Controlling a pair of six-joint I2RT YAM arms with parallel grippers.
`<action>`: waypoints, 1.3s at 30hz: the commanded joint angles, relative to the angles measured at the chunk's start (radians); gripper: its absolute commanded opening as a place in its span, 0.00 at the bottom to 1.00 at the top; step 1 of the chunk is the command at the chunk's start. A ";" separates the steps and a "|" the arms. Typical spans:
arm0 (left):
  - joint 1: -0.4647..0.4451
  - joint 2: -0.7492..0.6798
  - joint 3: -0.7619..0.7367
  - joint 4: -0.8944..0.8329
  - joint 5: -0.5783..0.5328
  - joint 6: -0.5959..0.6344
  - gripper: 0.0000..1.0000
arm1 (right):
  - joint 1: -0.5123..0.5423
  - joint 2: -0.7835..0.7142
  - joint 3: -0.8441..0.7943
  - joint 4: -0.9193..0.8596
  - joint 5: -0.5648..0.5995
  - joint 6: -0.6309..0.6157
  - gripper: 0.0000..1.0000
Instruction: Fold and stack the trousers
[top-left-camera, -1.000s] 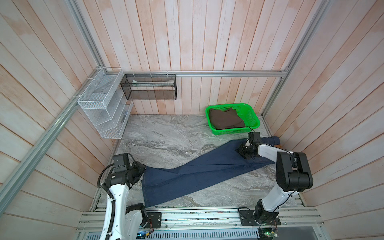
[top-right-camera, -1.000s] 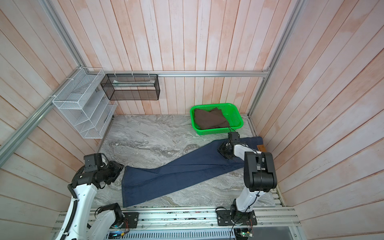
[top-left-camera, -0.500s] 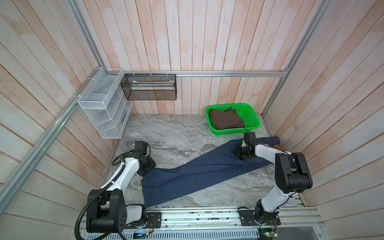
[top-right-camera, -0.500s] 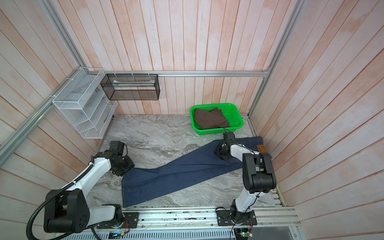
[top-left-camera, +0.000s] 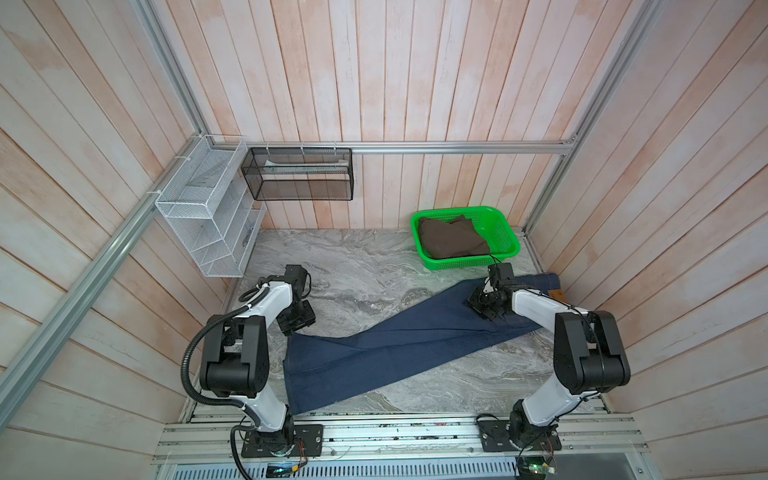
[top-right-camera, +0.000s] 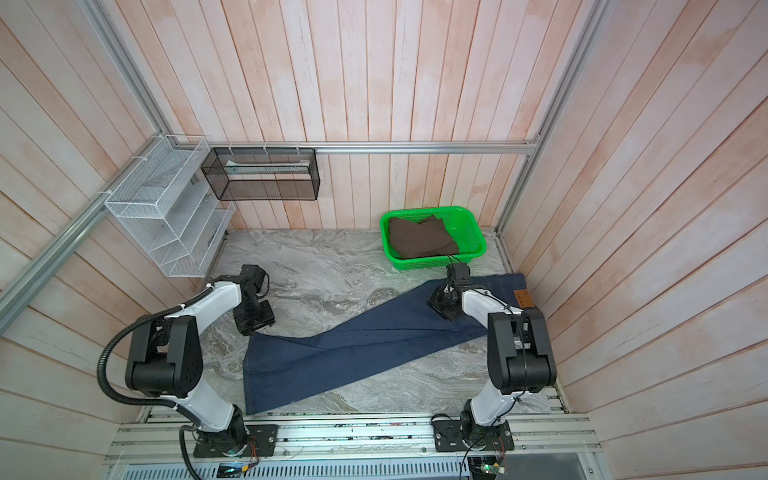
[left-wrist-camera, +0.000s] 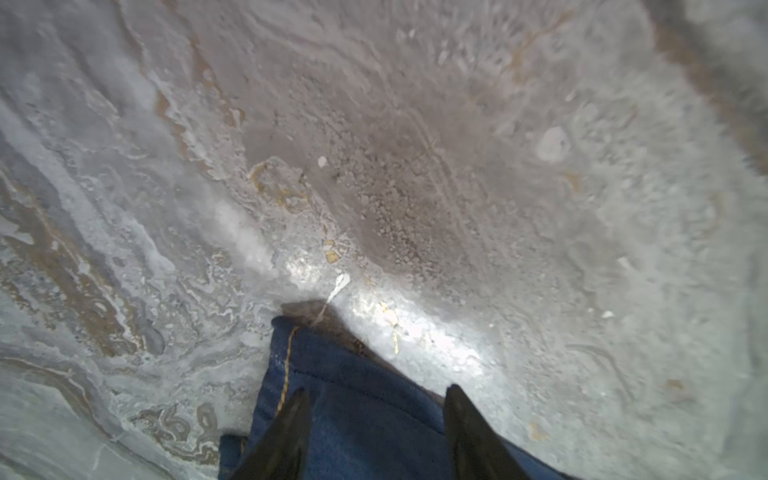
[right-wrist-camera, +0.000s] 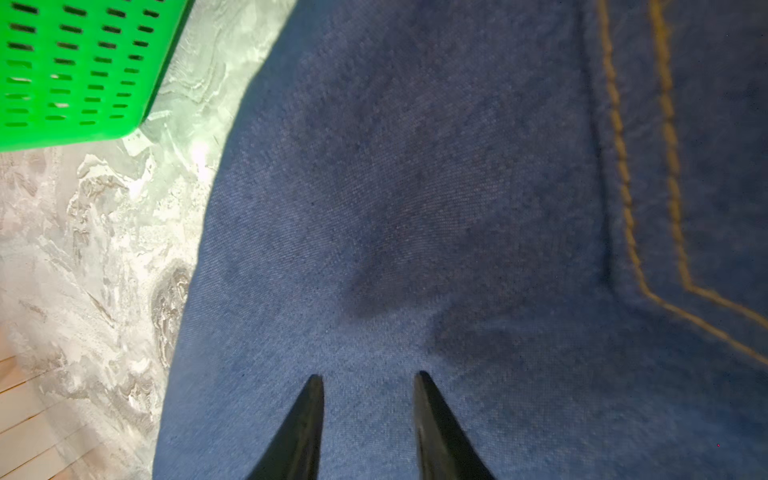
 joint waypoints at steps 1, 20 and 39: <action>-0.012 0.030 0.012 -0.060 -0.034 0.060 0.48 | 0.005 -0.024 -0.024 -0.004 -0.001 0.011 0.37; -0.066 -0.256 0.302 -0.277 -0.180 0.004 0.00 | 0.006 -0.024 -0.024 0.012 -0.011 0.010 0.37; -0.675 -0.656 -0.177 -0.424 -0.304 -0.808 0.00 | 0.007 -0.005 -0.013 0.016 -0.033 0.001 0.36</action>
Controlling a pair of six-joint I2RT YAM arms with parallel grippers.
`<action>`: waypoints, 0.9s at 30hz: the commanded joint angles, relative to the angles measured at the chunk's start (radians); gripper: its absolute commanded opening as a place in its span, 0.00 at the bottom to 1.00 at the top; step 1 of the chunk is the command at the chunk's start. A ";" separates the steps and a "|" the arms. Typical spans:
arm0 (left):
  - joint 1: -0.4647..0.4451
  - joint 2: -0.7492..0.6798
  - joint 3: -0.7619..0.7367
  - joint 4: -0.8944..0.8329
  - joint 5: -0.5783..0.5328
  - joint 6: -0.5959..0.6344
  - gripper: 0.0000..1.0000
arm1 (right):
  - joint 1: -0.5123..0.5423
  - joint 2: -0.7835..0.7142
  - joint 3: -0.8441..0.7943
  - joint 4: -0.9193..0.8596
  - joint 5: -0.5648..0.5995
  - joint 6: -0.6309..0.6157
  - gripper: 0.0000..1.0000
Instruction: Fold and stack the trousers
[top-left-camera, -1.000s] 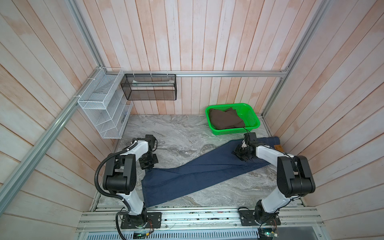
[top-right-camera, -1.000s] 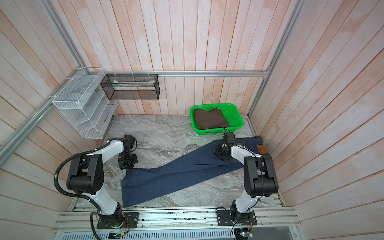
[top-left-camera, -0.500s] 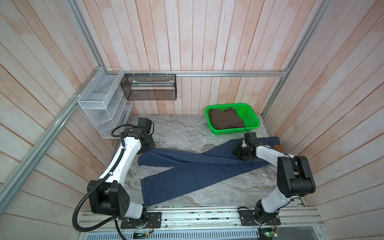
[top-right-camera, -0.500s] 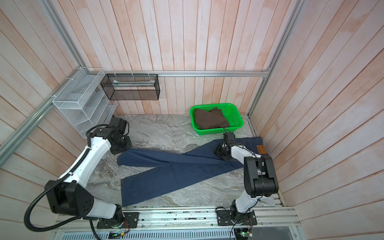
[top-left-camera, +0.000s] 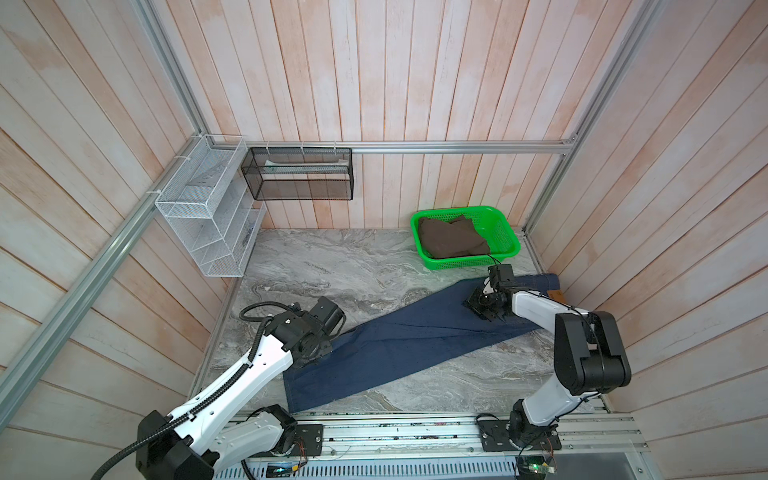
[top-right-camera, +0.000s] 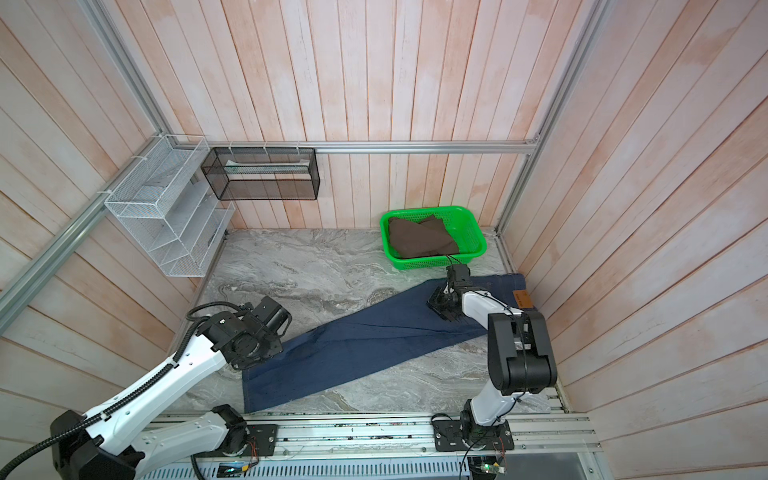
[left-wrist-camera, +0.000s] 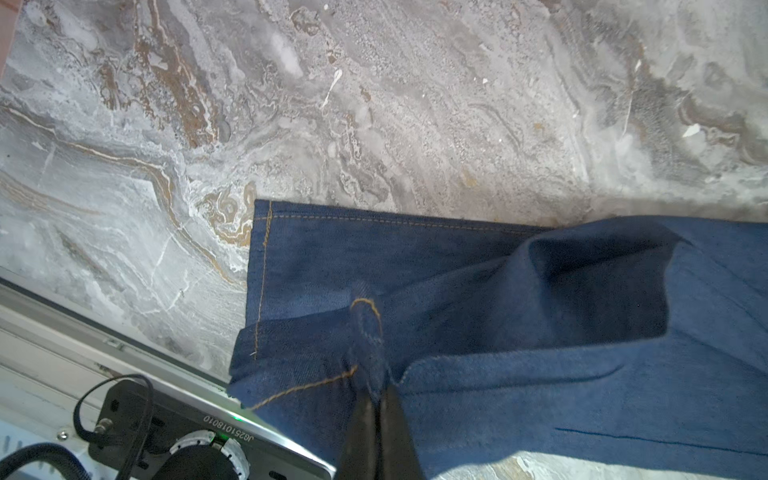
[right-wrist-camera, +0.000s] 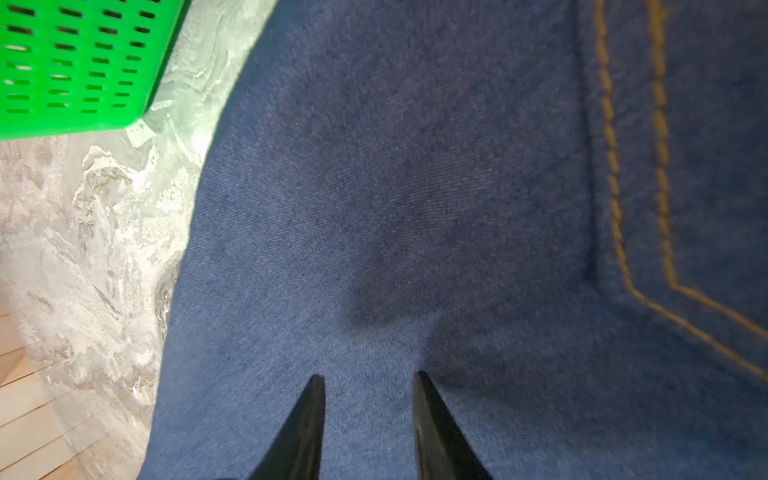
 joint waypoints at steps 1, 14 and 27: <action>-0.084 -0.014 -0.037 -0.093 -0.067 -0.264 0.00 | 0.007 0.000 0.006 -0.005 -0.011 0.000 0.36; -0.451 0.125 -0.068 -0.214 -0.064 -0.590 0.00 | 0.016 0.004 0.023 -0.025 -0.004 -0.017 0.35; -0.487 -0.078 -0.131 -0.086 0.009 -0.604 0.48 | 0.073 -0.001 0.060 -0.071 0.014 -0.042 0.35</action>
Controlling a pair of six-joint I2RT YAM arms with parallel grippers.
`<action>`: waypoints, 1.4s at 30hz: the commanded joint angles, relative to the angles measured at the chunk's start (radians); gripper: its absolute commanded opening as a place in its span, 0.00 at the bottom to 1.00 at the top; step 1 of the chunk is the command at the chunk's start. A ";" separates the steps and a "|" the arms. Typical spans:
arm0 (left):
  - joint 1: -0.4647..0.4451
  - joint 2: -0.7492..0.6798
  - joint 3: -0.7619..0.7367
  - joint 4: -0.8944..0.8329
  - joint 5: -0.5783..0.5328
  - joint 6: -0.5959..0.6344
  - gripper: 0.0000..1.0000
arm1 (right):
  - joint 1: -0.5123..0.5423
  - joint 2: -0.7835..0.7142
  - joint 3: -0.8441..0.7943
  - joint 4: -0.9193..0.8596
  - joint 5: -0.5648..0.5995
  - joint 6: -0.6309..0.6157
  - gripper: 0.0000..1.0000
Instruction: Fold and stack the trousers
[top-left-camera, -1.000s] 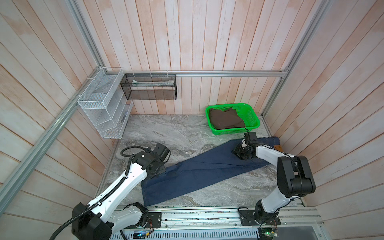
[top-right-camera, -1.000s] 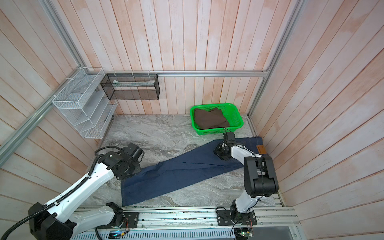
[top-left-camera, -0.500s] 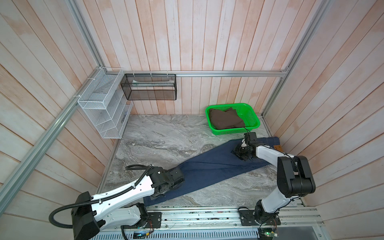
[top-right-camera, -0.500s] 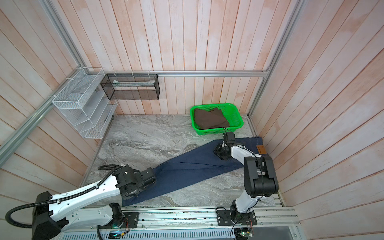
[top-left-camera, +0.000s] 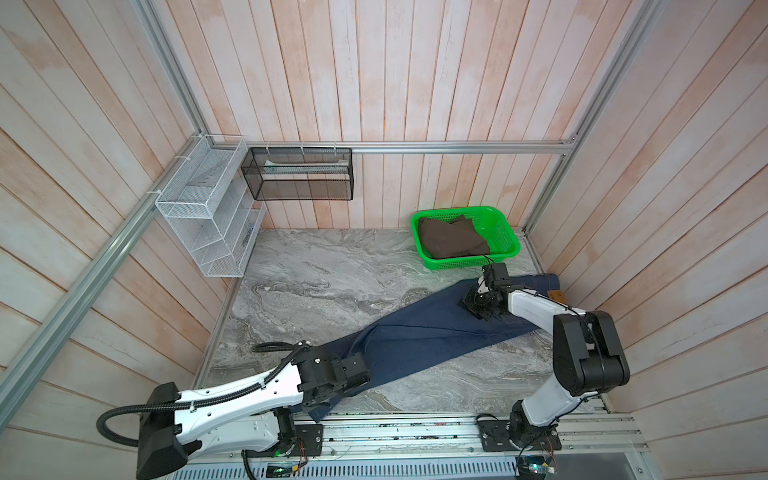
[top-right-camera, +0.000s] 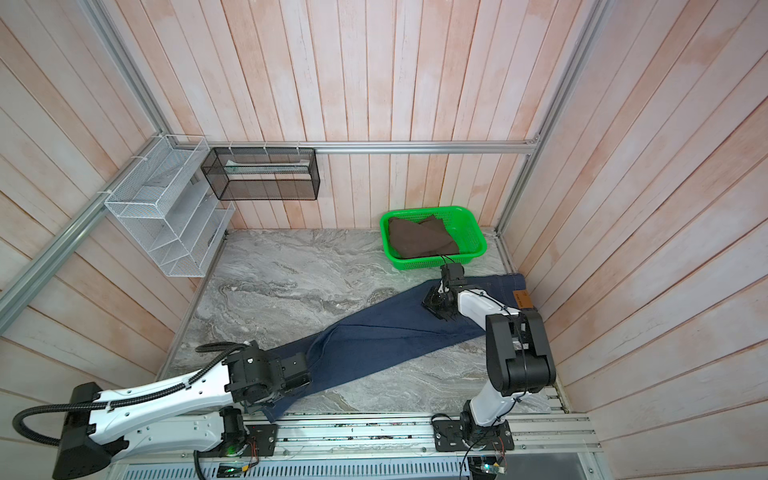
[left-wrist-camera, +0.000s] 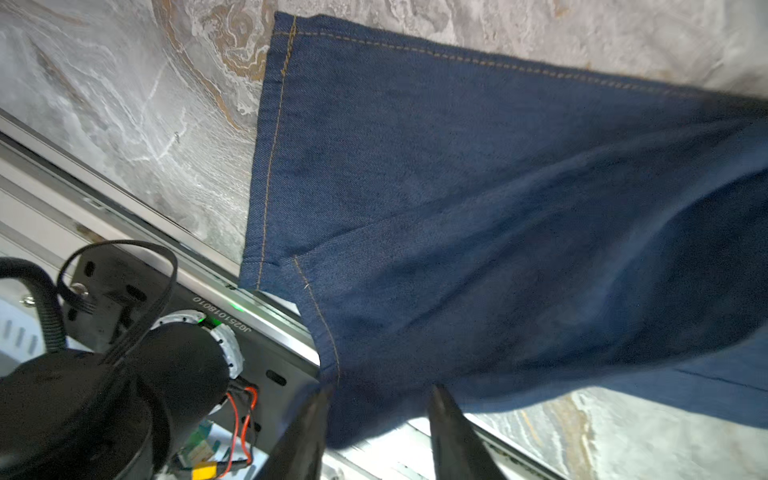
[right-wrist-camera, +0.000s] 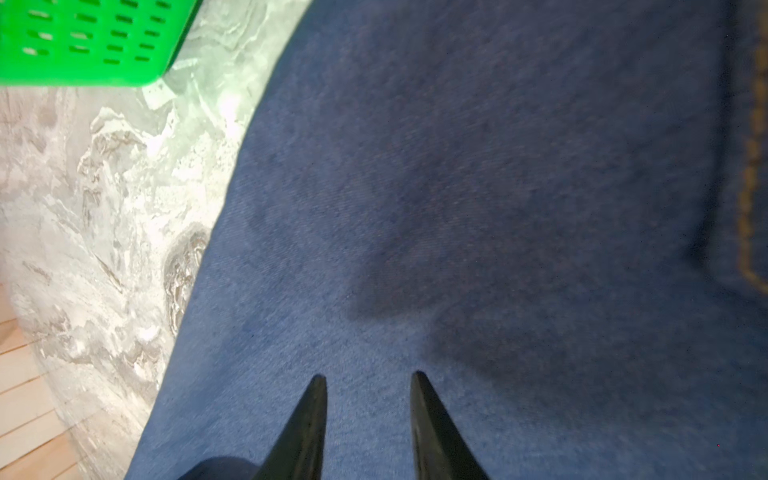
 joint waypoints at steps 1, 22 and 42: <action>-0.004 -0.033 -0.003 0.019 -0.003 -0.035 0.51 | 0.024 -0.002 0.039 -0.042 0.016 -0.023 0.35; -0.064 -0.087 -0.251 0.219 0.132 -0.493 0.55 | 0.074 0.013 0.043 -0.024 0.005 -0.023 0.35; -0.185 -0.033 -0.330 0.308 0.256 -0.577 0.54 | 0.071 0.027 0.036 0.008 -0.015 -0.012 0.35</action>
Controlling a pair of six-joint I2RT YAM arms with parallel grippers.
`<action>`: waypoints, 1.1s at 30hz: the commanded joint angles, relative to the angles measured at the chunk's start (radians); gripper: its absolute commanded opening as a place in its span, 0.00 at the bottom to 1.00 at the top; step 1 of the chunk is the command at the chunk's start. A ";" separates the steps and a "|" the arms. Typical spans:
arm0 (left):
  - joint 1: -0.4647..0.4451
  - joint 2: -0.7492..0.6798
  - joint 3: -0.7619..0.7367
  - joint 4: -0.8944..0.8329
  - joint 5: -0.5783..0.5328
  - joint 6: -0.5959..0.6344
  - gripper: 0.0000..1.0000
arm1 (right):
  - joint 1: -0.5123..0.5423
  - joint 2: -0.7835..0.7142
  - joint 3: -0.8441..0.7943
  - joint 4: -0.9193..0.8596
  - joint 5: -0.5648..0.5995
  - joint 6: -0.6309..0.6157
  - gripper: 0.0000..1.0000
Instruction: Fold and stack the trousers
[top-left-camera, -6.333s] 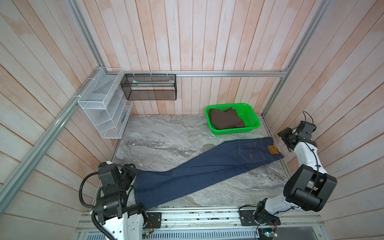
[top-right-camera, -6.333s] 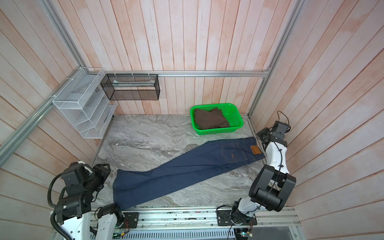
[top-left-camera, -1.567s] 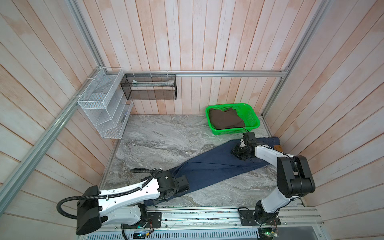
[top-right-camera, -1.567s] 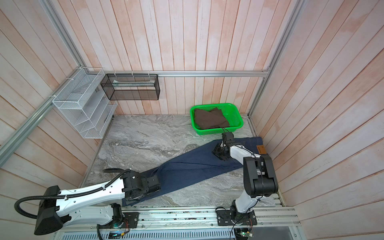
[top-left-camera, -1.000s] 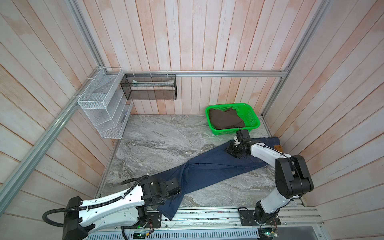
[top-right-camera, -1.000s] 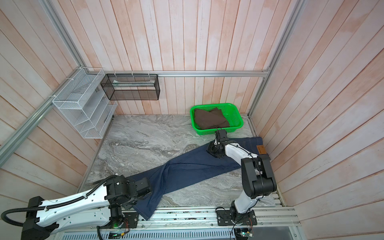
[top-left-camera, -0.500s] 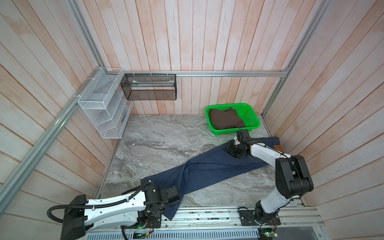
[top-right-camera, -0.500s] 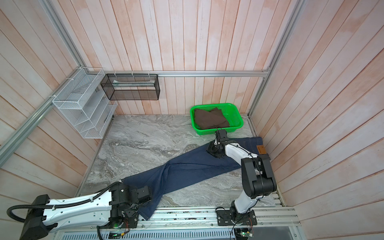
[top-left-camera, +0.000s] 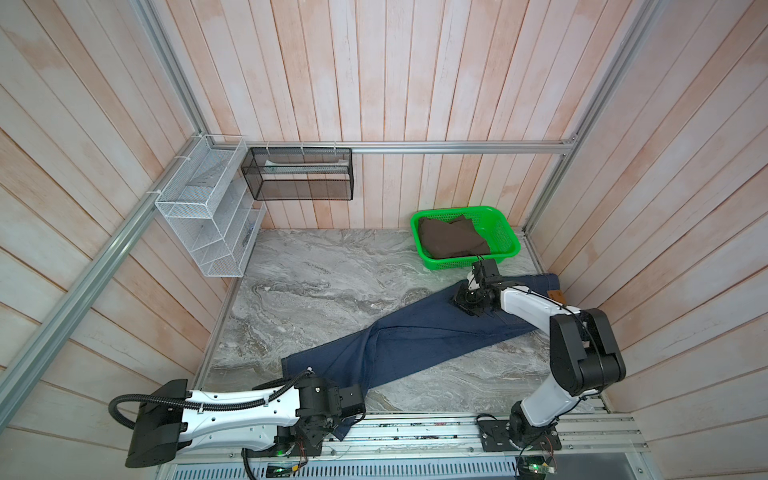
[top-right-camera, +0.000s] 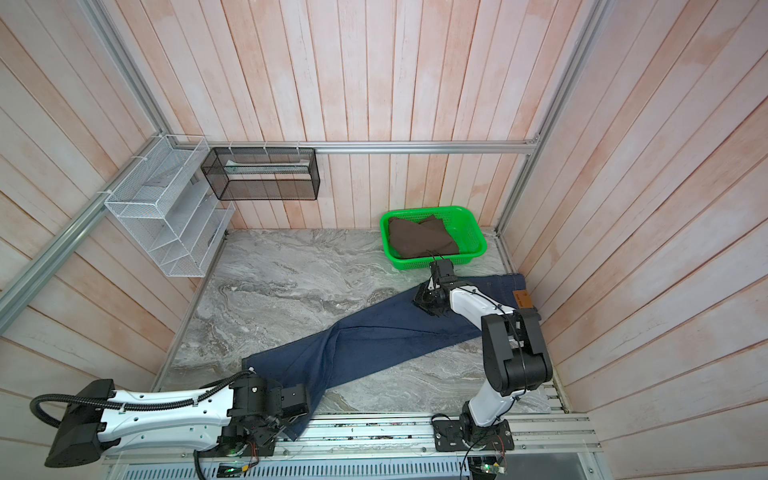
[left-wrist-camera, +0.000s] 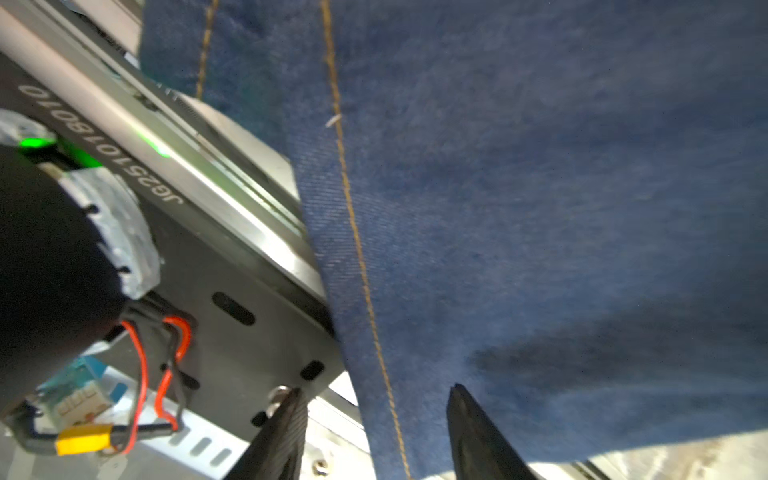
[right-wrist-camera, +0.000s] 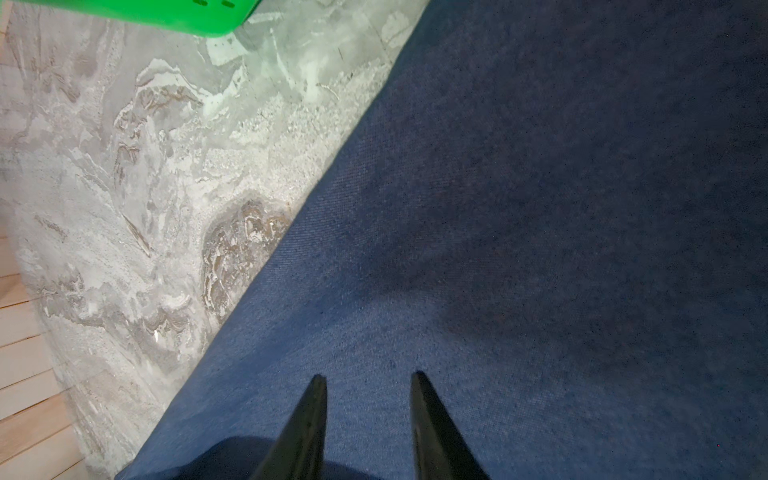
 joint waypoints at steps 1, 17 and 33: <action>-0.005 -0.010 -0.021 0.042 -0.026 -0.202 0.53 | -0.001 0.016 -0.010 0.012 -0.013 0.001 0.35; -0.005 0.019 -0.087 0.175 -0.079 -0.235 0.25 | -0.003 0.022 -0.002 0.007 -0.011 0.001 0.34; 0.003 -0.253 0.146 -0.446 -0.428 -0.365 0.00 | -0.014 0.026 -0.007 0.001 -0.013 -0.009 0.34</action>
